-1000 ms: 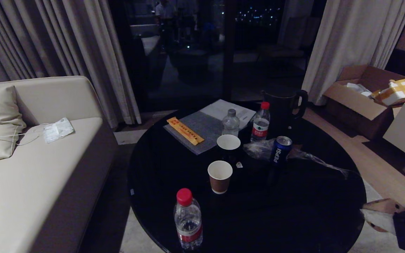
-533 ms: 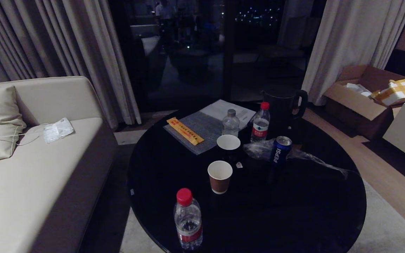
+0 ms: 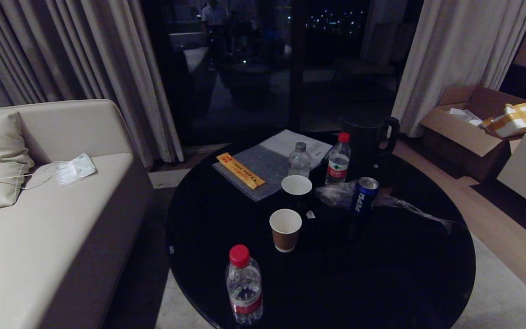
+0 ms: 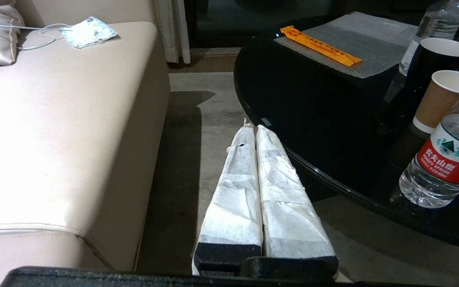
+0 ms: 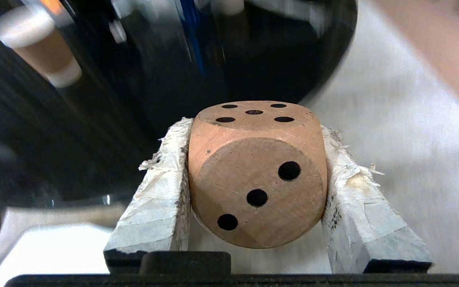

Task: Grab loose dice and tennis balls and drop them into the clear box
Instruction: Put the toys in the box

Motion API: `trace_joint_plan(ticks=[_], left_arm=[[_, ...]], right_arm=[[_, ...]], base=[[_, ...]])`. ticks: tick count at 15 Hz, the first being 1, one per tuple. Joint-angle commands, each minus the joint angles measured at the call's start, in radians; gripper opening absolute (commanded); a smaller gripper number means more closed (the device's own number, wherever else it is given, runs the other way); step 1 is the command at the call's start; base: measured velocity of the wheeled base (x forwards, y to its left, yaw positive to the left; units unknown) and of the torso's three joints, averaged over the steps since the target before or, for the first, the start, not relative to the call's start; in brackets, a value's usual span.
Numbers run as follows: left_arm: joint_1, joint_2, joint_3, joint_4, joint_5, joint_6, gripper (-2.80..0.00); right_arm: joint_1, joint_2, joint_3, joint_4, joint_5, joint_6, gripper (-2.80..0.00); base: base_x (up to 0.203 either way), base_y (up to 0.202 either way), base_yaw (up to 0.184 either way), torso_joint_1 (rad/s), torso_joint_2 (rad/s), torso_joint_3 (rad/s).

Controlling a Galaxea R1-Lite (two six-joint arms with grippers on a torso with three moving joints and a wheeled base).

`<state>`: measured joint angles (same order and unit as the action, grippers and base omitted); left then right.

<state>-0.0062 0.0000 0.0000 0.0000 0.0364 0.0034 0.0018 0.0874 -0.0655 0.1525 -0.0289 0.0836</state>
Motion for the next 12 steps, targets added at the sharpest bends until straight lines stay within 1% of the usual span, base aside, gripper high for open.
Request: trace_joint_plan(ticks=[1, 12], left_arm=[[0.000, 0.002, 0.002, 0.000, 0.000, 0.000, -2.80], [0.000, 0.002, 0.002, 0.002, 0.000, -0.009, -2.80]], right_arm=[[0.007, -0.086, 0.006, 0.001, -0.002, 0.022, -2.80], [0.007, -0.087, 0.006, 0.001, -0.002, 0.022, -2.80]], base=[[0.000, 0.000, 0.000, 0.000, 0.00, 0.000], [0.000, 0.000, 0.000, 0.000, 0.00, 0.000]])
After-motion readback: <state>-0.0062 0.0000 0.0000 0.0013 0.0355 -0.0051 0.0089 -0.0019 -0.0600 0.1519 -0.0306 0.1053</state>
